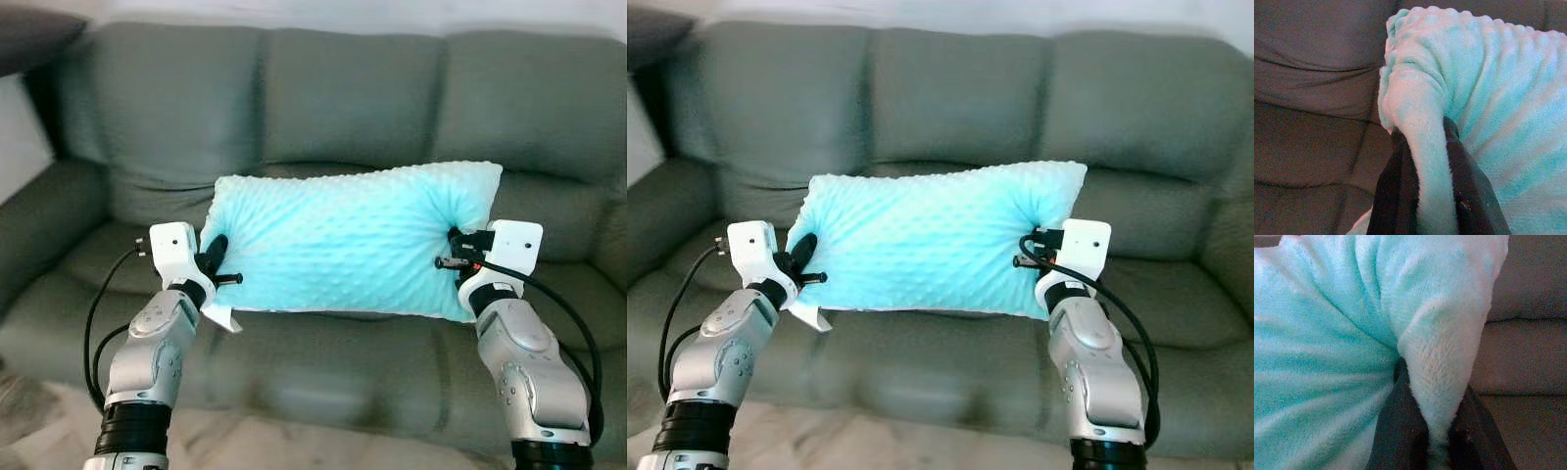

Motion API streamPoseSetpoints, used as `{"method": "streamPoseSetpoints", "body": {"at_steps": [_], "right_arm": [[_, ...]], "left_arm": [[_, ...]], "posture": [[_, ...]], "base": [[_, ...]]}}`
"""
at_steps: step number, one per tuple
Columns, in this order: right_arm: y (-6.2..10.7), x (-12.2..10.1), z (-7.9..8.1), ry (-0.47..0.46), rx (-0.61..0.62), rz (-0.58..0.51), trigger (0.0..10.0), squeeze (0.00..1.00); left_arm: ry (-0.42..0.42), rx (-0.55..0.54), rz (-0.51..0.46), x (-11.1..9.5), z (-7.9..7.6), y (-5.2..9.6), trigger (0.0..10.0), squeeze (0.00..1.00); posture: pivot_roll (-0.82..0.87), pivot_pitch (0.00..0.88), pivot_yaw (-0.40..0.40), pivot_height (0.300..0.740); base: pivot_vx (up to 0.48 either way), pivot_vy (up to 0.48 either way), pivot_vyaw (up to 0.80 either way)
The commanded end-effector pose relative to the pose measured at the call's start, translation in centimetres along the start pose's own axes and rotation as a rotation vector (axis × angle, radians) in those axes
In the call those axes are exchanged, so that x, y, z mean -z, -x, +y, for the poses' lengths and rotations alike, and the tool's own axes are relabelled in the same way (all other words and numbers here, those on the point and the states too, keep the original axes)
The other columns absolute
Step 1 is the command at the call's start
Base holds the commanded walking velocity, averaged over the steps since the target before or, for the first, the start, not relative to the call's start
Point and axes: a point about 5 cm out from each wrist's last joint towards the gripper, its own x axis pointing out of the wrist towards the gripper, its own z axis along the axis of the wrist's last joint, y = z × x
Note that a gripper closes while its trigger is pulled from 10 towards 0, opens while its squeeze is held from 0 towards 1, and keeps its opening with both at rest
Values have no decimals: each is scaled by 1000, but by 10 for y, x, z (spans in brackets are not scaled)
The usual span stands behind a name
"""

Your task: Move the pillow to the sofa

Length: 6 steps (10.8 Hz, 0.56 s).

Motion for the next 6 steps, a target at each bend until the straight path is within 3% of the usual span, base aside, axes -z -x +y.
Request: {"method": "streamPoseSetpoints", "body": {"at_steps": [1, 4, 5, 6], "right_arm": [[-1, -6, -1, 2, 10, -22, 10000, 0], [-1, -5, -2, 4, 15, -19, 10000, 0], [-1, -5, -2, 5, 18, -17, 10000, 0], [-1, -5, -2, 5, 19, -16, 10000, 0]], "left_arm": [[-14, -18, 1, -3, 5, 2, 10000, 0], [-38, -9, -8, -2, 2, 1, 10000, 0], [-66, 9, -11, -2, -1, 1, 10000, 0], [-82, 18, -9, -1, -4, 1, 10000, 0]], "posture": [[-189, 0, 16, 740], [-190, 0, 16, 740], [-191, 0, 16, 740], [-192, 0, 16, 740]], "base": [[0, 0, 0], [0, 0, 0], [0, 0, -744], [0, 0, 0]]}}
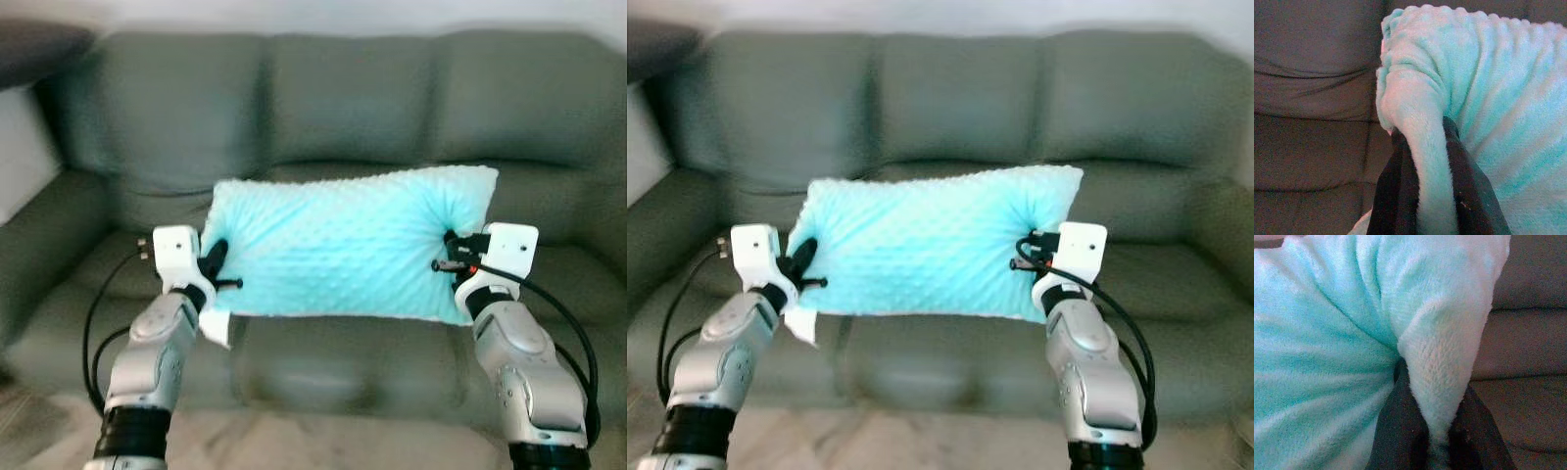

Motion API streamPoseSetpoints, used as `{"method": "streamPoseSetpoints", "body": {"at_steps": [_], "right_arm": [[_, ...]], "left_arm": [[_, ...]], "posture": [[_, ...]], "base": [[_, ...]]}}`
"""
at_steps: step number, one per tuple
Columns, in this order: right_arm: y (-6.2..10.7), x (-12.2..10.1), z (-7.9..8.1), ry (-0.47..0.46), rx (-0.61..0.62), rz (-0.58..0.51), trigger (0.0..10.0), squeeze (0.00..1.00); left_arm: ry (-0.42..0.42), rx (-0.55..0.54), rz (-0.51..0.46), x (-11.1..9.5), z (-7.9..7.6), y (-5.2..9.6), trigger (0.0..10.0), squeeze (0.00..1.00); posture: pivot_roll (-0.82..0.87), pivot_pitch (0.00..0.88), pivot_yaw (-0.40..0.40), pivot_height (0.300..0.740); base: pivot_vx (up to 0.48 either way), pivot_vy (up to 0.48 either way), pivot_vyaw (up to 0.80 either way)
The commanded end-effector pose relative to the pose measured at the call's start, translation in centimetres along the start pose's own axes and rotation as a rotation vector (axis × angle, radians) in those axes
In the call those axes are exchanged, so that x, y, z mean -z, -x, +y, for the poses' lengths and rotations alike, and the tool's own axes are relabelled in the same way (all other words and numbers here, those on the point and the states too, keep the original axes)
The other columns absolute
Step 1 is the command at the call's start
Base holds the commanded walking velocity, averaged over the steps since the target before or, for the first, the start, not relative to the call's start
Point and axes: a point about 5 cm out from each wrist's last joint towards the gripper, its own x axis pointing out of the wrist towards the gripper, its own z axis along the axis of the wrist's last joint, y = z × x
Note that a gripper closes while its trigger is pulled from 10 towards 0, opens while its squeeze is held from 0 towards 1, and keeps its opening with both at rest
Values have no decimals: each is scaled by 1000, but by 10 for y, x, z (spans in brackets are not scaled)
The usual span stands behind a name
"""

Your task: Move the pillow to the sofa

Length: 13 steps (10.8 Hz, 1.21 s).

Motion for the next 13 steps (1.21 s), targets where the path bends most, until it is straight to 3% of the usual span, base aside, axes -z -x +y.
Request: {"method": "streamPoseSetpoints", "body": {"at_steps": [1, 5, 13], "right_arm": [[-1, -7, -4, 8, 25, -22, 10000, 0], [-1, -7, -4, 12, 23, -24, 10000, 0], [-1, -7, -3, 11, 27, -26, 10000, 0]], "left_arm": [[-49, -7, -21, -4, -1, 0, 10000, 0], [10, 88, -27, -3, -6, 3, 10000, 0], [26, 201, -5, 3, -20, 8, 10000, 0]], "posture": [[-193, 0, 17, 740], [-193, 0, 15, 740], [-195, 0, 18, 740]], "base": [[0, 0, 0], [0, 0, 0], [338, 0, 0]]}}
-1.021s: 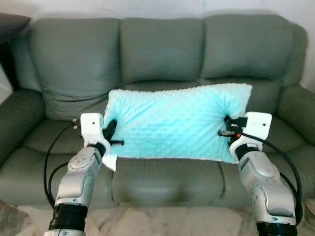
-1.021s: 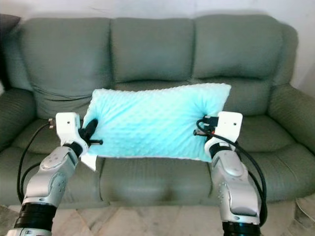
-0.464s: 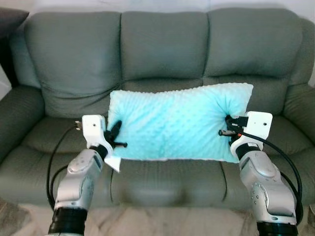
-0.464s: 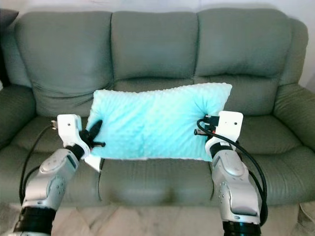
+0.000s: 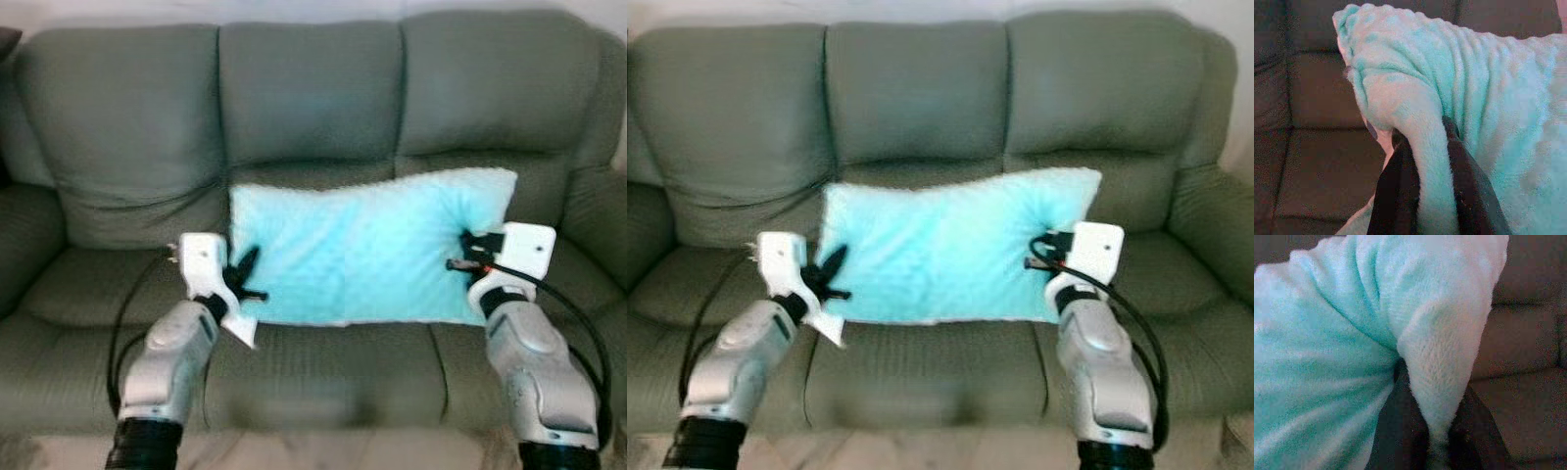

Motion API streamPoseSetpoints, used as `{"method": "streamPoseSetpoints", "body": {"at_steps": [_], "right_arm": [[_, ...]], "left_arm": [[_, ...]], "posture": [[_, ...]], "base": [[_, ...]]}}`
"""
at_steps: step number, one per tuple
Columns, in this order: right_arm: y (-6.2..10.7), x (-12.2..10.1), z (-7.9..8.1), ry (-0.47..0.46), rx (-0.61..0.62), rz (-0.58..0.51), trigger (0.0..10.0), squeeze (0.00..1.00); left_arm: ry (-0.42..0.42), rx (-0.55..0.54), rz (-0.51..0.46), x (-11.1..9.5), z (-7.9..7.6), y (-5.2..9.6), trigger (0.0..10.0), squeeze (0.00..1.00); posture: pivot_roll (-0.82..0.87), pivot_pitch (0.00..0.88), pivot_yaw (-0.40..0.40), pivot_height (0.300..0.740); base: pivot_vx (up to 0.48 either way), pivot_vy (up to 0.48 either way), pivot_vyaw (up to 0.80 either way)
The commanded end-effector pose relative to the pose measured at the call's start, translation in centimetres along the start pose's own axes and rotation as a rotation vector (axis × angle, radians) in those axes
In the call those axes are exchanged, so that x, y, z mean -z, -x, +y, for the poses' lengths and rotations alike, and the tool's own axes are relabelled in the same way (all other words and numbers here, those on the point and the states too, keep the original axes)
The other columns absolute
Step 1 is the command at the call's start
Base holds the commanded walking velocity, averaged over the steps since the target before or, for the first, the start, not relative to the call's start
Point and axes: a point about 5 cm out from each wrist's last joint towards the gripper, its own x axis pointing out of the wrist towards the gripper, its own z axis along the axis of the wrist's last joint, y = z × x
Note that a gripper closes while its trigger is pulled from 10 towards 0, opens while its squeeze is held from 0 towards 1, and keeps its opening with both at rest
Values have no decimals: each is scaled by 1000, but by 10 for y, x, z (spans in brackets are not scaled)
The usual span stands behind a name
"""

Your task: Move the pillow to the sofa

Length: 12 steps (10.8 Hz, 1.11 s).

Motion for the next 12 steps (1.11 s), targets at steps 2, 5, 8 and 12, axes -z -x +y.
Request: {"method": "streamPoseSetpoints", "body": {"at_steps": [2, 5, 8, 12], "right_arm": [[-1, -5, 9, -3, -27, -22, 10000, 0], [-2, -6, 9, -2, -28, -23, 10000, 0], [-2, -5, 10, 1, -31, -20, 10000, 0], [-2, -4, 9, 5, -27, -15, 10000, 0]], "left_arm": [[-17, -22, -11, -5, 7, 3, 10000, 0], [-17, -15, -3, -4, 6, 3, 10000, 0], [-13, 8, -5, -2, 4, 4, 10000, 0], [2, 33, 2, -1, 1, 4, 10000, 0]], "posture": [[-195, 0, 17, 740], [-193, 0, 16, 740], [-193, 0, 16, 740], [-195, 0, 16, 740]], "base": [[154, 0, 0], [0, 0, 0], [0, 0, 0], [137, 0, 0]]}}
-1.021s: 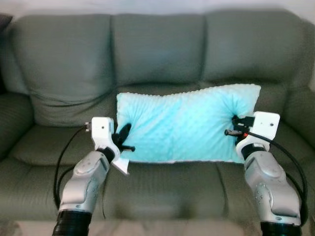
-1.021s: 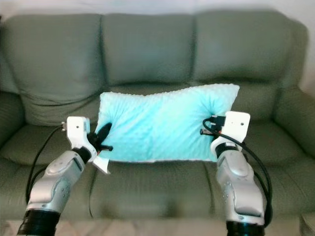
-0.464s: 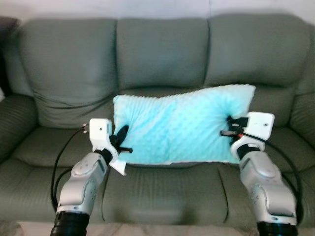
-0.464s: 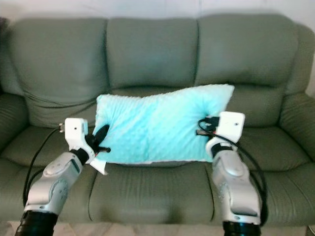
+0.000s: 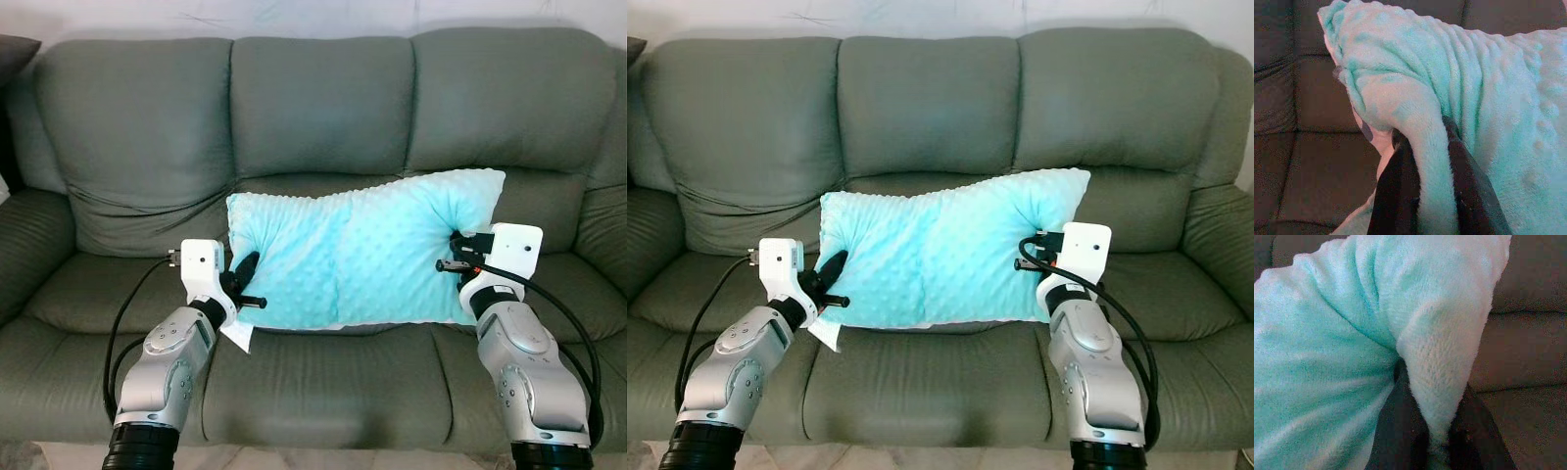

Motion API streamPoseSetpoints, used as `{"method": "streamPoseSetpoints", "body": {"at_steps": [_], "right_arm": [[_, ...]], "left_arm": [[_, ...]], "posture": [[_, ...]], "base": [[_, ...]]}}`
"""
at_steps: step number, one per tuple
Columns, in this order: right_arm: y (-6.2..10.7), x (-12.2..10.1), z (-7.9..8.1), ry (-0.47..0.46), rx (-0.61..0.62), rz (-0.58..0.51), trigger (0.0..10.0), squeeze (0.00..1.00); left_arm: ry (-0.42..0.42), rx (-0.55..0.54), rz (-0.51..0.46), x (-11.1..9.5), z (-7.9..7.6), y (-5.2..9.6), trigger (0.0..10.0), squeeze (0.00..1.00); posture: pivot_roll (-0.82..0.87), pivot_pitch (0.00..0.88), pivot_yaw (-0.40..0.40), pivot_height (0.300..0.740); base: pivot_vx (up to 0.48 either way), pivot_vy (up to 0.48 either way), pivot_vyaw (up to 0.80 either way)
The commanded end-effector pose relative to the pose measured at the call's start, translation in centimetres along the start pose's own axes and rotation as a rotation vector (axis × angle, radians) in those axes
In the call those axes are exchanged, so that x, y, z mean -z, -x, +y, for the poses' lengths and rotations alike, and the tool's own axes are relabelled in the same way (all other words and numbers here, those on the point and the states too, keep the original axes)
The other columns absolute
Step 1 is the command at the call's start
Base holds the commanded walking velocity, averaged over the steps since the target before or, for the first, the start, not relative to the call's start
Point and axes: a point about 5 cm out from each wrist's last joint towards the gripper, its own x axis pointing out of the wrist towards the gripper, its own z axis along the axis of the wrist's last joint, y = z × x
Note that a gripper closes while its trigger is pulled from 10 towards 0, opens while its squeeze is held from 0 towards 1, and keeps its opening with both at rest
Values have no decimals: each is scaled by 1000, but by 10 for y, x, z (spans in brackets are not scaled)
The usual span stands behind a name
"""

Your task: Move the pillow to the sofa

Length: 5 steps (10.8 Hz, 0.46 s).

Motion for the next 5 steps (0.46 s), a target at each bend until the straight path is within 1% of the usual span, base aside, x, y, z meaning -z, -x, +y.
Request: {"method": "streamPoseSetpoints", "body": {"at_steps": [1, 4, 5], "right_arm": [[-1, -5, 1, 0, -4, -20, 10000, 0], [-1, -5, 1, 1, -2, -19, 10000, 0], [0, -5, 1, 1, -1, -19, 10000, 0]], "left_arm": [[-10, 20, -20, -6, -2, 1, 10000, 0], [-23, 17, -15, -6, -3, 1, 10000, 0], [-16, 1, -18, -6, -2, 1, 10000, 0]], "posture": [[-196, 0, 16, 740], [-196, 0, 17, 740], [-196, 0, 16, 740]], "base": [[289, 0, 0], [276, 0, 0], [0, 0, 0]]}}
